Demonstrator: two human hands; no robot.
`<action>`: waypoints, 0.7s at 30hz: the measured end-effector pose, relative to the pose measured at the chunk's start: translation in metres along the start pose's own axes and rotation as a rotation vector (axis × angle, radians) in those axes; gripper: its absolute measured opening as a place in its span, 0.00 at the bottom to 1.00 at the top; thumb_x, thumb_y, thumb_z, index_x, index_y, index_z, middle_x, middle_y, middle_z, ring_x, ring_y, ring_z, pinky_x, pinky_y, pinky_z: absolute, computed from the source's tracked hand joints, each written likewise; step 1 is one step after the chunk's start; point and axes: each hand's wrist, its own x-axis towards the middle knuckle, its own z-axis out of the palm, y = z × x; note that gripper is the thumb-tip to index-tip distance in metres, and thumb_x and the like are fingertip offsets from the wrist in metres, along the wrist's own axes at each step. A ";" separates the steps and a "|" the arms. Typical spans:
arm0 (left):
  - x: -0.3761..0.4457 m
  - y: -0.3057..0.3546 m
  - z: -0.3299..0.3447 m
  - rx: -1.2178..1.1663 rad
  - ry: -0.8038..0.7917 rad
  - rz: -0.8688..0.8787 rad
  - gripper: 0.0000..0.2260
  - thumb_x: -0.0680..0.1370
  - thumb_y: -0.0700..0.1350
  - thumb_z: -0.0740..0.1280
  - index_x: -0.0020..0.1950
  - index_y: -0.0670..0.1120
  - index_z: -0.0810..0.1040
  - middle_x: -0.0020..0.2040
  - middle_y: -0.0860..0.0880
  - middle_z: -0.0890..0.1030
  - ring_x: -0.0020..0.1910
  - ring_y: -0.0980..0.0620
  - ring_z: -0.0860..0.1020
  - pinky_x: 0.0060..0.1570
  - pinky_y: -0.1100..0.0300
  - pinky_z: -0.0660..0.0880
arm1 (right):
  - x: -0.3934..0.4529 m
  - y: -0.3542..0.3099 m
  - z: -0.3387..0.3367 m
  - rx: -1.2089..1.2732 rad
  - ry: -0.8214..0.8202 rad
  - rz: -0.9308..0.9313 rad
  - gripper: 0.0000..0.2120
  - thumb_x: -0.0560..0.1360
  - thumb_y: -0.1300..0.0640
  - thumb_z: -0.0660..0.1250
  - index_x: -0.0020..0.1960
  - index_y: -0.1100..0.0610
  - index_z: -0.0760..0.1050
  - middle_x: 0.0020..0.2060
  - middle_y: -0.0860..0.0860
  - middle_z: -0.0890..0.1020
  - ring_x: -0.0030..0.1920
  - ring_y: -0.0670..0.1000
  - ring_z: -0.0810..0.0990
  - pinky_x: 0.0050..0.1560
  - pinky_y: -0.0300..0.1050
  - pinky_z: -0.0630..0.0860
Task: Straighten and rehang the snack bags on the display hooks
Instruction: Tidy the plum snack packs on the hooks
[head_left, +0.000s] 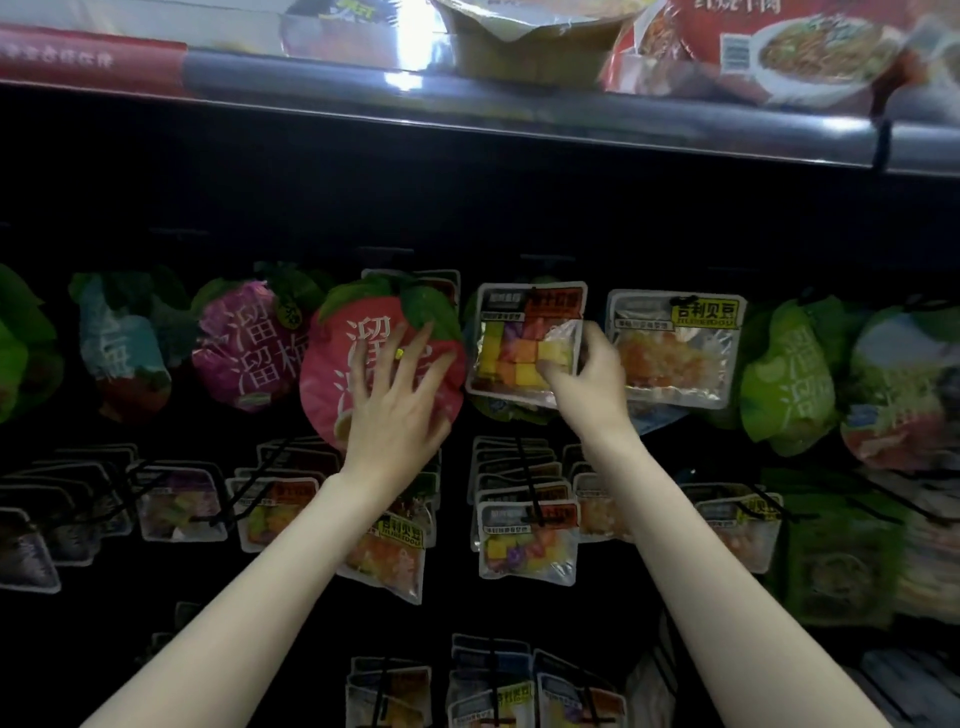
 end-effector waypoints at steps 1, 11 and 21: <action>-0.002 0.000 0.000 -0.033 0.012 0.000 0.24 0.72 0.47 0.67 0.67 0.47 0.69 0.71 0.44 0.66 0.72 0.43 0.56 0.70 0.40 0.45 | -0.010 -0.004 -0.007 0.037 -0.026 -0.019 0.13 0.77 0.62 0.63 0.60 0.54 0.69 0.53 0.47 0.77 0.54 0.45 0.76 0.56 0.42 0.71; -0.024 -0.009 -0.054 -0.846 0.053 -0.362 0.11 0.80 0.37 0.56 0.57 0.46 0.75 0.54 0.53 0.78 0.53 0.61 0.75 0.51 0.68 0.70 | -0.077 0.000 -0.006 0.197 -0.370 -0.073 0.13 0.77 0.62 0.64 0.54 0.46 0.67 0.49 0.48 0.78 0.50 0.45 0.78 0.52 0.42 0.74; -0.192 -0.083 -0.032 -0.997 -0.339 -0.657 0.17 0.72 0.46 0.66 0.47 0.71 0.75 0.48 0.62 0.80 0.46 0.64 0.78 0.43 0.69 0.74 | -0.162 0.048 0.103 0.093 -0.960 0.037 0.32 0.76 0.57 0.67 0.73 0.41 0.55 0.70 0.45 0.66 0.68 0.46 0.69 0.65 0.46 0.70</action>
